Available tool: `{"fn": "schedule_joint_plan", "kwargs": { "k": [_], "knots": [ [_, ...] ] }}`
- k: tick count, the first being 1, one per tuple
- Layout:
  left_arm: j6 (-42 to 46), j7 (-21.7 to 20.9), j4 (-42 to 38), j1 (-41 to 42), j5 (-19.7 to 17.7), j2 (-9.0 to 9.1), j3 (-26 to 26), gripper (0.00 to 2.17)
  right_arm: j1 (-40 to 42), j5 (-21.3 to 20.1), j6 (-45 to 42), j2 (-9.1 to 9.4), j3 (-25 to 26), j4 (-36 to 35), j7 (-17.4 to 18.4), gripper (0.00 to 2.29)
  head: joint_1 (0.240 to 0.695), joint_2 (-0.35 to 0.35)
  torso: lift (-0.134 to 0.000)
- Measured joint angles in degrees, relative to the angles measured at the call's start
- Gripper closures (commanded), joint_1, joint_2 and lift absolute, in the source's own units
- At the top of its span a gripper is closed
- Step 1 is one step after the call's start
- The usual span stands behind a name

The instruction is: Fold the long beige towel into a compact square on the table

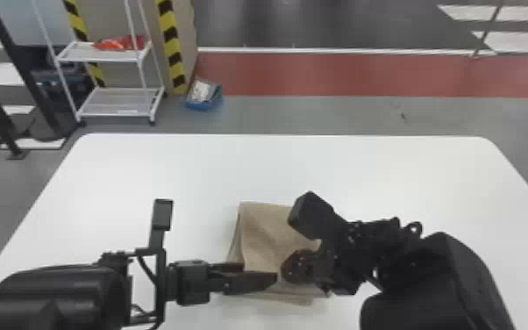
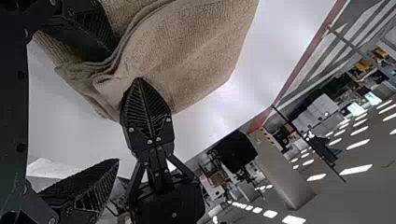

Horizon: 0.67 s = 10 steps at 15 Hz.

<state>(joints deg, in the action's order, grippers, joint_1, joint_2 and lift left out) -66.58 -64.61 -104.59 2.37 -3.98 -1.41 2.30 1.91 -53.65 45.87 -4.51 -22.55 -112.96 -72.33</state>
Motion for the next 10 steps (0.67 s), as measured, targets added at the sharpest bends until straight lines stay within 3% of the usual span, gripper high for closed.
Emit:
{"fn": "schedule_joint_plan", "kwargs": {
  "k": [6, 10],
  "knots": [
    [-1.2, 2.5, 0.1, -0.1, -3.1, 0.13, 3.9, 0.15, 0.1, -0.5, -0.4, -0.07, 0.0, 0.5, 0.1, 1.59, 0.695, 0.028, -0.124],
    [-1.3, 7.3, -0.1, 0.3, -7.2, 0.27, 7.0, 0.15, 0.4, 0.6, -0.3, 0.14, 0.5, 0.0, 0.9, 1.59, 0.695, 0.053, -0.124]
  ]
}}
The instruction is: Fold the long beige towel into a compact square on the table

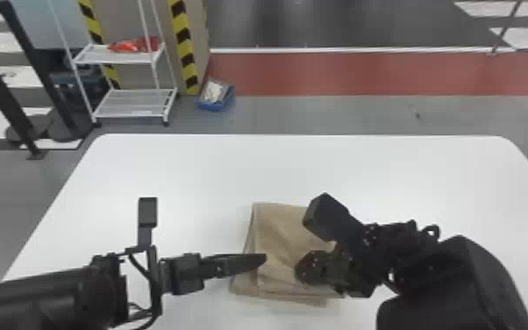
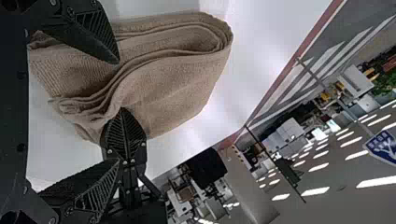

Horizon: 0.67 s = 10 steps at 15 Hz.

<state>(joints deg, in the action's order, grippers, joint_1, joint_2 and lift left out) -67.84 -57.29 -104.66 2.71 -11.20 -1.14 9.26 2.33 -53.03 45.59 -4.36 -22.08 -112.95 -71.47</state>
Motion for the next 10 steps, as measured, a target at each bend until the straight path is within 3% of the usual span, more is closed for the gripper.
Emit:
{"fn": "schedule_joint_plan", "kwargs": {
  "k": [3, 7, 10],
  "knots": [
    [0.1, 0.5, 0.0, 0.1, -0.9, -0.13, 1.0, 0.15, 0.3, 2.8, 0.5, 0.57, 0.5, -1.3, 0.2, 1.59, 0.695, 0.081, -0.124],
    [0.7, 0.7, 0.4, 0.1, -1.1, -0.17, 1.3, 0.15, -0.1, 7.5, 1.8, 2.17, 5.3, -2.9, 7.0, 1.59, 0.695, 0.063, -0.124],
    [1.1, 0.8, 0.7, 0.0, -1.7, 0.02, 0.9, 0.15, -1.6, 8.7, 1.9, 2.83, 8.5, -1.4, 11.2, 1.59, 0.695, 0.015, -0.124]
  ]
}}
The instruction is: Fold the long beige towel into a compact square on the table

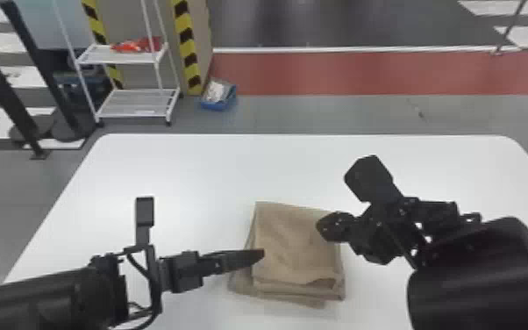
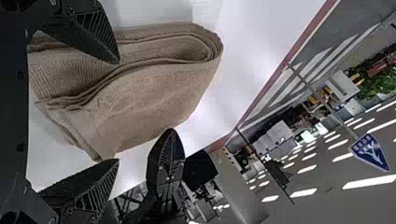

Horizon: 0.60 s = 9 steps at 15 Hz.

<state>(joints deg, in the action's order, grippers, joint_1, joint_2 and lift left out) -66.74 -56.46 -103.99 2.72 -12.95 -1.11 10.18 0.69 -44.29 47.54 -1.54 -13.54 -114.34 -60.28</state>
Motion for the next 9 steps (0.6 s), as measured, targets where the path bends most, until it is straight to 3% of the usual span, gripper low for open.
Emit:
{"fn": "schedule_joint_plan", "kwargs": {
  "k": [5, 9],
  "knots": [
    [0.5, 0.4, 0.2, -0.1, -0.3, 0.1, -1.7, 0.15, -4.6, 0.2, -0.8, 1.08, 2.5, 9.6, 2.2, 1.59, 0.695, -0.034, -0.124],
    [0.5, 0.4, 0.3, 0.0, -0.3, -0.12, -1.3, 0.15, -5.9, 0.1, -1.1, 1.11, 3.2, 12.5, 2.6, 1.59, 0.695, -0.037, -0.124]
  ]
}}
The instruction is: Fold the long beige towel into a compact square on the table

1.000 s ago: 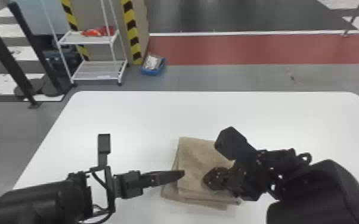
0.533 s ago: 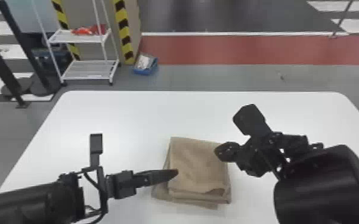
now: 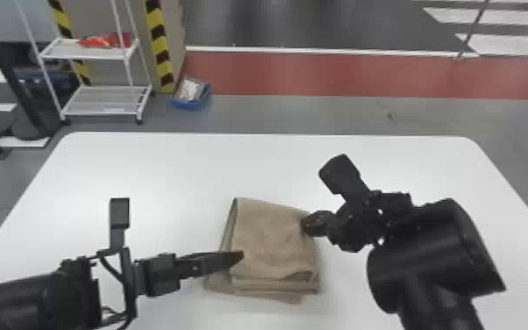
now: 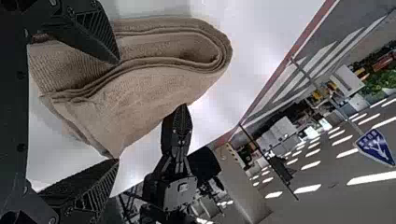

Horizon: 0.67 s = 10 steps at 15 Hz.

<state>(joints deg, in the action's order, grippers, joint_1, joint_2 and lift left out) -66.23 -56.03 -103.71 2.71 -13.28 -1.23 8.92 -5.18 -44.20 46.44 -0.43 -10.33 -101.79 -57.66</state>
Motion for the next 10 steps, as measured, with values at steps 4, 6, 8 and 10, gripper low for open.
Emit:
{"fn": "schedule_joint_plan", "kwargs": {
  "k": [4, 6, 8, 10],
  "knots": [
    [0.1, 0.4, -0.7, 0.2, -1.4, 0.15, 1.4, 0.15, 0.7, 6.2, 5.9, 0.42, 4.8, -10.9, 3.7, 0.84, 0.695, -0.057, -0.124],
    [0.1, 3.5, -3.1, 1.1, -2.9, 0.17, 2.7, 0.15, 3.6, 11.2, 8.4, 0.43, 6.9, -18.0, 10.2, 0.16, 0.695, -0.073, -0.124],
    [5.1, 9.8, -6.6, 4.0, -3.5, 0.21, 3.1, 0.15, 9.3, 16.5, 5.8, 0.43, 9.1, -21.8, 16.8, 0.14, 0.695, -0.073, -0.124],
    [18.6, 17.5, -10.3, 9.4, -4.5, 0.27, 3.2, 0.15, 17.2, 20.6, -6.3, 0.43, 10.6, -22.7, 24.0, 0.14, 0.695, -0.054, -0.124]
  ]
}}
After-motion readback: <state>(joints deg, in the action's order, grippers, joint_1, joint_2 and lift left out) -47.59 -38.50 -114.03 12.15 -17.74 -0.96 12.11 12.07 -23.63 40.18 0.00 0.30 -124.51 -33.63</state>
